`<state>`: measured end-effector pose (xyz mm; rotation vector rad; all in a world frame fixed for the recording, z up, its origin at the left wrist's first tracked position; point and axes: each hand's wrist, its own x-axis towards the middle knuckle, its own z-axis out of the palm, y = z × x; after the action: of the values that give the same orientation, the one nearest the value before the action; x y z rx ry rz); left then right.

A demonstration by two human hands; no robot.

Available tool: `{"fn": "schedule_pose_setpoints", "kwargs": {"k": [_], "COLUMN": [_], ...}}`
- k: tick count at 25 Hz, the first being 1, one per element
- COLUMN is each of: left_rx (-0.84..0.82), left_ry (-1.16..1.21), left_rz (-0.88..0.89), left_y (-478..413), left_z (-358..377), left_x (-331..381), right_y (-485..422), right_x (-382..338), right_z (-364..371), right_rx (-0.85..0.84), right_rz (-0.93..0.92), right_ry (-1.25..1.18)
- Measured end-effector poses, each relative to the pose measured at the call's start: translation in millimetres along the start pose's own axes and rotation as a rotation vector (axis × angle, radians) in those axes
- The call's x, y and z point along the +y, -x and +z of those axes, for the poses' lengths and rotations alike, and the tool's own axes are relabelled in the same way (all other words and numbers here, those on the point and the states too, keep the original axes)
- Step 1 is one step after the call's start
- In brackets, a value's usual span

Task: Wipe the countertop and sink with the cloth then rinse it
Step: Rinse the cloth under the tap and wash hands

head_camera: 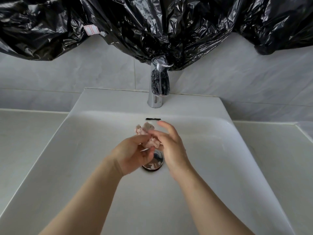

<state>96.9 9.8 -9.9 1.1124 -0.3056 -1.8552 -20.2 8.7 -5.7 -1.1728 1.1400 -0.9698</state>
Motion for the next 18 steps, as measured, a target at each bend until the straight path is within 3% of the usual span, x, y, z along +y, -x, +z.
{"fn": "schedule_pose_setpoints", "kwargs": {"k": [3, 5, 8, 10, 13, 15, 18], "left_rx": [-0.038, -0.170, -0.386, -0.456, -0.346, -0.210, 0.116], "left_ry": [-0.036, -0.167, -0.579, -0.902, -1.230, -1.491, -2.158], "left_rz": [-0.097, -0.143, -0.202, -0.190, -0.111, -0.007, 0.330], "left_y": [3, 13, 34, 44, 43, 34, 20], "left_z": [3, 5, 6, 11, 23, 32, 39], "left_x": [-5, 3, 32, 41, 34, 24, 11], "right_y": [7, 7, 6, 7, 10, 10, 7], "right_x": [5, 4, 2, 5, 6, 0, -13], "right_z": [-7, -15, -27, -27, -20, -12, -3], "right_rx": [0.161, 0.025, -0.195, -0.166, 0.036, 0.131, 0.192], "right_rz": [-0.353, -0.489, -0.692, -0.855, -0.944, -0.828, -0.608], "right_ry": [0.629, 0.931, 1.211, 1.301, 1.416, 1.542, 1.610]}}
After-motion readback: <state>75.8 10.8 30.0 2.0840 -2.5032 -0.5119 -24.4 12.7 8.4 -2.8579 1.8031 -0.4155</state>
